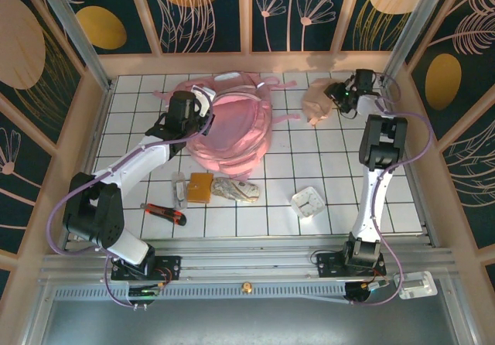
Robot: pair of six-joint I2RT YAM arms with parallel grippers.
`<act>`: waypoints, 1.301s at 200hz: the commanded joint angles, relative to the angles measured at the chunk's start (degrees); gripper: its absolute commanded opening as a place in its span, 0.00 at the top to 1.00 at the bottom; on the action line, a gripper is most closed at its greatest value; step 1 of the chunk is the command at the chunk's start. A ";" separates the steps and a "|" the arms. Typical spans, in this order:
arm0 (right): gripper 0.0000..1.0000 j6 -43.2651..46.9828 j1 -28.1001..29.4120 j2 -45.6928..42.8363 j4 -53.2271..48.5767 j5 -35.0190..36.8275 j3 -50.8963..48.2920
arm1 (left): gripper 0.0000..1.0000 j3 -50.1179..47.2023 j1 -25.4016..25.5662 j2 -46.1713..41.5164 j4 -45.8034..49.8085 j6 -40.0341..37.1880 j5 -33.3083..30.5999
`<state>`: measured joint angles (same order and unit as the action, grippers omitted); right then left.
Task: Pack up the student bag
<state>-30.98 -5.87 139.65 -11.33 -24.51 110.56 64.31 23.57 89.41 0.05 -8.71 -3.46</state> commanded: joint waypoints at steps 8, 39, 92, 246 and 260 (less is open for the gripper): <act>0.88 -2.92 1.39 -0.04 3.32 -1.25 -1.89 | 0.99 1.52 0.16 -0.28 -2.36 2.41 2.16; 1.00 -3.48 1.30 -6.37 10.14 -0.88 -9.68 | 0.99 2.16 0.16 -0.26 -2.05 3.47 3.00; 1.00 -12.17 0.59 -30.40 25.01 -8.84 -34.15 | 0.99 3.54 0.16 -1.21 -3.06 8.39 4.94; 1.00 -36.47 26.90 -41.51 33.21 -21.43 -54.68 | 0.98 7.66 0.16 -0.16 -7.47 14.01 13.99; 1.00 -36.11 27.89 -36.12 32.79 -20.23 -48.41 | 0.98 6.85 0.16 -0.43 -7.23 13.10 16.26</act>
<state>-65.54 20.88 96.36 17.87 -46.68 53.30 70.00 23.53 90.80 0.25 3.73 5.69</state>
